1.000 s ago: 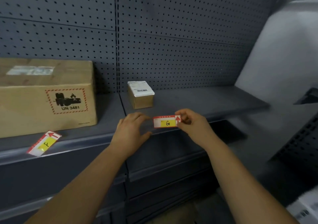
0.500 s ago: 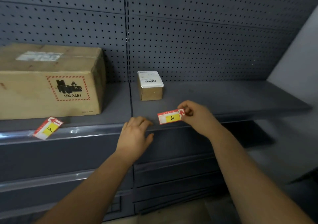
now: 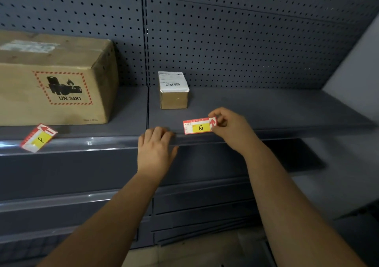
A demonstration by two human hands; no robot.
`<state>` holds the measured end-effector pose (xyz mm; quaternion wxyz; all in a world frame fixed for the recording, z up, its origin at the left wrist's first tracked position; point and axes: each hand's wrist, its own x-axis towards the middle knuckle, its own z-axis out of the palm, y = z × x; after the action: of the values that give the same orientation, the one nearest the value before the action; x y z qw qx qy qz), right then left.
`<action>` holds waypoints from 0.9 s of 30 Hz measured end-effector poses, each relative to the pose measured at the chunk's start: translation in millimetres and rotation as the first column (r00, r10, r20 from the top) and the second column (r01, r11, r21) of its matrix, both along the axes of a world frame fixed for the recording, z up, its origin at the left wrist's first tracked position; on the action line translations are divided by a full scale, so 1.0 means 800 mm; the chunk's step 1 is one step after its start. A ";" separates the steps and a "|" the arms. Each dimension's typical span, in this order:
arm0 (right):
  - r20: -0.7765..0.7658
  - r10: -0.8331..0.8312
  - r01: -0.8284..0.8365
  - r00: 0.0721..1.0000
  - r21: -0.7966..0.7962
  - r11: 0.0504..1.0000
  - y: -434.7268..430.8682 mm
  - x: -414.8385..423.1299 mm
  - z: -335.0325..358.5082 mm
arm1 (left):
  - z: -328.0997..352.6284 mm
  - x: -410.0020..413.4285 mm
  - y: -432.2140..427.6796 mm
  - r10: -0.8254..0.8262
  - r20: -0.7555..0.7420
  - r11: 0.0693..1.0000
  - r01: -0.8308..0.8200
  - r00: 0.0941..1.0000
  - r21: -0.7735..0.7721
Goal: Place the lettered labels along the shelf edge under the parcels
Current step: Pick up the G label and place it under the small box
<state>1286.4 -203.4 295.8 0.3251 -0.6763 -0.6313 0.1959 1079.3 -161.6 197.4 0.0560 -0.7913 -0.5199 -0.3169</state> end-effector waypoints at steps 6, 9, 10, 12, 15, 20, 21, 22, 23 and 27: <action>0.036 -0.024 0.024 0.999 -0.011 1.000 0.000 0.002 -0.002 | -0.004 0.008 0.002 0.038 -0.010 0.999 -0.037 0.999 0.019; 0.035 -0.028 0.028 0.999 -0.003 1.000 0.000 0.004 -0.002 | -0.005 0.012 0.006 0.066 -0.037 0.997 -0.064 0.997 0.037; 0.035 -0.027 0.027 0.999 -0.002 1.000 0.000 0.005 -0.002 | -0.005 0.013 0.008 0.072 -0.040 0.997 -0.071 0.997 0.038; 0.029 -0.024 0.024 0.999 -0.004 1.000 0.001 0.005 -0.004 | -0.007 0.014 0.009 0.077 -0.044 0.996 -0.076 0.996 0.037; 0.032 -0.020 0.020 0.999 -0.008 1.000 -0.001 0.003 -0.005 | -0.010 0.015 0.005 0.074 -0.058 0.997 -0.071 0.996 0.042; 0.036 0.006 -0.006 0.999 0.015 1.000 -0.001 0.000 -0.005 | -0.003 0.015 0.003 0.067 -0.051 0.997 -0.068 0.996 -0.019; 0.039 0.010 -0.011 0.999 0.024 1.000 0.000 -0.001 -0.005 | -0.002 0.013 0.002 0.061 -0.041 0.998 -0.062 0.997 -0.031; 0.046 0.014 -0.016 0.999 0.035 0.999 0.001 -0.002 -0.005 | -0.002 0.010 0.001 0.054 -0.029 0.998 -0.055 0.998 -0.040; 0.054 0.017 -0.019 0.998 0.047 0.999 0.003 -0.003 -0.005 | -0.002 0.007 -0.001 0.049 -0.015 0.998 -0.049 0.999 -0.048; 0.082 0.029 -0.037 0.996 0.103 0.994 0.012 -0.013 -0.010 | 0.004 0.000 -0.008 0.019 0.028 0.995 -0.016 0.999 -0.101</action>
<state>1275.7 -194.0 287.8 0.3310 -0.6553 -0.6643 0.1407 1079.7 -167.7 200.5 0.0113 -0.7840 -0.5427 -0.3011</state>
